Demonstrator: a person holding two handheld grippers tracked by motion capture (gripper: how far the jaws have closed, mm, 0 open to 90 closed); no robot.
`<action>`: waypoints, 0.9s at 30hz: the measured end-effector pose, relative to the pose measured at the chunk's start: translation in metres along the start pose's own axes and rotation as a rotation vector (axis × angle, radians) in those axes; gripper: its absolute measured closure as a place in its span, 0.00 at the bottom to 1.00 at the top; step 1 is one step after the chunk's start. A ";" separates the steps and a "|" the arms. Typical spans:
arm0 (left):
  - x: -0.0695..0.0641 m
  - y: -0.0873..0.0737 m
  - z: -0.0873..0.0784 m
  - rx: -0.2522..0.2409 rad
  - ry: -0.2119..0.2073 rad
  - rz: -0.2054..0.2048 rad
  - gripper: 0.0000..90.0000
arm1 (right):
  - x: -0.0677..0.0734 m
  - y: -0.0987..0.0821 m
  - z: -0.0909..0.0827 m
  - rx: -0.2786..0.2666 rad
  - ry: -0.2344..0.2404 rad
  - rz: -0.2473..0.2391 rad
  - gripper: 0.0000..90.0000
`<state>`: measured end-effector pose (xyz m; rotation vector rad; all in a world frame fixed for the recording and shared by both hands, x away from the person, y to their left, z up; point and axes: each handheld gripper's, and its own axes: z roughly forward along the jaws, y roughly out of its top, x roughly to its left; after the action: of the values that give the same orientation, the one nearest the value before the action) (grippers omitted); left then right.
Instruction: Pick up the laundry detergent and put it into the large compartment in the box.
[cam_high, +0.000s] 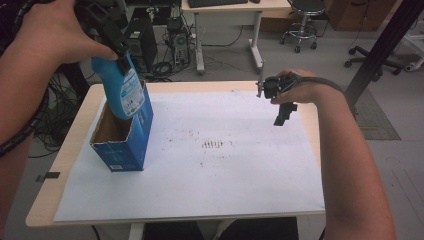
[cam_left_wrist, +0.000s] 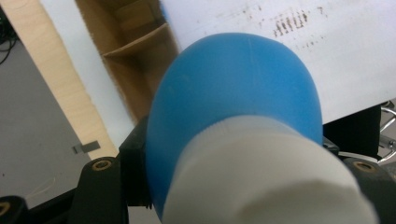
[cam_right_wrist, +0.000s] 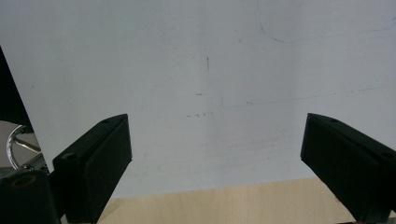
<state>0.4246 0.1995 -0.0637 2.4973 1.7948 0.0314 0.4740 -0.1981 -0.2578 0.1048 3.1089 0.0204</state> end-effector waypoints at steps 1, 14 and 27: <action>0.002 0.000 0.000 0.000 0.002 -0.010 0.42 | 0.000 0.000 0.000 0.000 0.000 0.000 0.10; 0.027 0.000 0.000 0.013 -0.011 -0.133 0.42 | 0.000 0.001 0.000 -0.002 0.002 -0.006 0.10; 0.053 0.002 0.011 0.015 0.034 -0.301 0.42 | -0.001 -0.001 -0.001 -0.004 0.001 -0.003 0.10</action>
<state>0.4439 0.2488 -0.0761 2.2198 2.1712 0.0447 0.4748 -0.1989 -0.2571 0.1001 3.1102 0.0271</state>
